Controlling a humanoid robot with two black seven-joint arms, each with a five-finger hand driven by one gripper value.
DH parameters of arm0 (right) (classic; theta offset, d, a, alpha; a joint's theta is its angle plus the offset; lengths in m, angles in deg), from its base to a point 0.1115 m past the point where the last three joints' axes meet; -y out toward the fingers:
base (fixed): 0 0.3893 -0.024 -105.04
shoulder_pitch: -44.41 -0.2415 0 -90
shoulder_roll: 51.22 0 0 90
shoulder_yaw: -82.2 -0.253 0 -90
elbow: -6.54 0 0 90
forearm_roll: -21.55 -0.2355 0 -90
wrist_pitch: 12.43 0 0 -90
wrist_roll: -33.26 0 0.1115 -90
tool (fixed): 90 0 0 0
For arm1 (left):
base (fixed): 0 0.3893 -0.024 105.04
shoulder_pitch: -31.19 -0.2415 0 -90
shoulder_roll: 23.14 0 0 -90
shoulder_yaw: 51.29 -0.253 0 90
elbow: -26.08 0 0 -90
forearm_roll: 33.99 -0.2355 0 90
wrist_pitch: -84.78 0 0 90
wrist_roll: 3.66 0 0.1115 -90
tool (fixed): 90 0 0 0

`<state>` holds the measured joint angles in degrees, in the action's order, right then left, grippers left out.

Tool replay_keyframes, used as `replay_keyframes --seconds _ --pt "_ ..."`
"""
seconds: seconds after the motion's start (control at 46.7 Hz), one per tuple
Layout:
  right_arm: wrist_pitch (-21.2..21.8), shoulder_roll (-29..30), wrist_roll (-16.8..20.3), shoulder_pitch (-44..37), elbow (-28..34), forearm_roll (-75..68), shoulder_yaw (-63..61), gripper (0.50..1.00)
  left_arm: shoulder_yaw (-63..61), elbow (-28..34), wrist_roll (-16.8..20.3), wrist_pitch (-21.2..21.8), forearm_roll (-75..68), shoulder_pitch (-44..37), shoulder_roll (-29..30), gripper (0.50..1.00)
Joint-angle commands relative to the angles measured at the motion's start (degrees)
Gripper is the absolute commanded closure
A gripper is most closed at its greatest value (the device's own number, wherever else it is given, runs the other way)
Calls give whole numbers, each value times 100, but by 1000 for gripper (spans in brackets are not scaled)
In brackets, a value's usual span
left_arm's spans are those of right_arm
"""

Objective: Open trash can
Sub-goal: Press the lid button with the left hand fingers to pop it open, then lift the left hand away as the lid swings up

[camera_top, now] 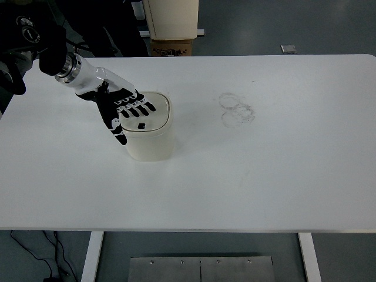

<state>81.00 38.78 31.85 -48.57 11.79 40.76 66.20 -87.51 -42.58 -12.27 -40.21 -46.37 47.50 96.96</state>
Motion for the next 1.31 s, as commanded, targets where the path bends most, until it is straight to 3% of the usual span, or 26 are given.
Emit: replay_keyframes --seconds 0.0,0.921,1.286 --pt "0 0 0 0 2 -5 0 509 0 2 0 0 7 -31 -4 500" --pt "0 0 0 0 2 4 0 509 150 89 9 0 147 -23 48 500" --pt "0 0 0 0 -7 -5 0 509 598 739 18 0 1061 -163 285 500"
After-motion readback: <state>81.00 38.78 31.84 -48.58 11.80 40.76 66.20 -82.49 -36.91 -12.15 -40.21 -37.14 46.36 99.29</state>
